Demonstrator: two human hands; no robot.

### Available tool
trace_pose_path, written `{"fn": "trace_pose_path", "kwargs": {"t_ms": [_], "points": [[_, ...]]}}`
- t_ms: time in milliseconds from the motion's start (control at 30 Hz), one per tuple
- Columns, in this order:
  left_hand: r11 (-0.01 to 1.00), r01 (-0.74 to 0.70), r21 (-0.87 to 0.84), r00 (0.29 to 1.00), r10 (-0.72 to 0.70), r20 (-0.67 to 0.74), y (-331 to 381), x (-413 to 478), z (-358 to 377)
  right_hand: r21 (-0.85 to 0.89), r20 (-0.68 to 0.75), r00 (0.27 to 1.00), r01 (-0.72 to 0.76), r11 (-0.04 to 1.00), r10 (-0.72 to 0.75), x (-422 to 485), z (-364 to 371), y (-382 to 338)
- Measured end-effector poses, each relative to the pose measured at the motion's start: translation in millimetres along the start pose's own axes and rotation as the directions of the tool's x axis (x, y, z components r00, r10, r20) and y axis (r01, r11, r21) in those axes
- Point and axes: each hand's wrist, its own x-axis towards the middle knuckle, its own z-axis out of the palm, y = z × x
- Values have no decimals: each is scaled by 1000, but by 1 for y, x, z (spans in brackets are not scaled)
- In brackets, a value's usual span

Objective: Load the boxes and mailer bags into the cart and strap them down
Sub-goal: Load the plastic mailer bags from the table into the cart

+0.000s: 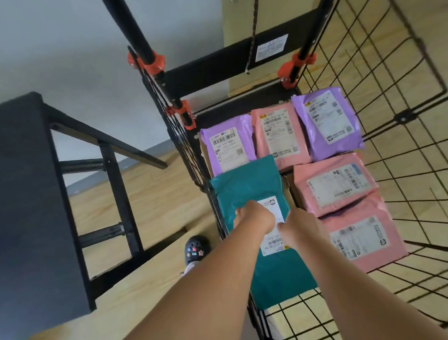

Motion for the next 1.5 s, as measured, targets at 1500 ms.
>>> {"fn": "trace_pose_path", "kwargs": {"t_ms": [1500], "points": [[989,-135,-59,676,48,-735,-535,-183,-200,-650,26,639,595,473,-768,-416,195,-334]]}}
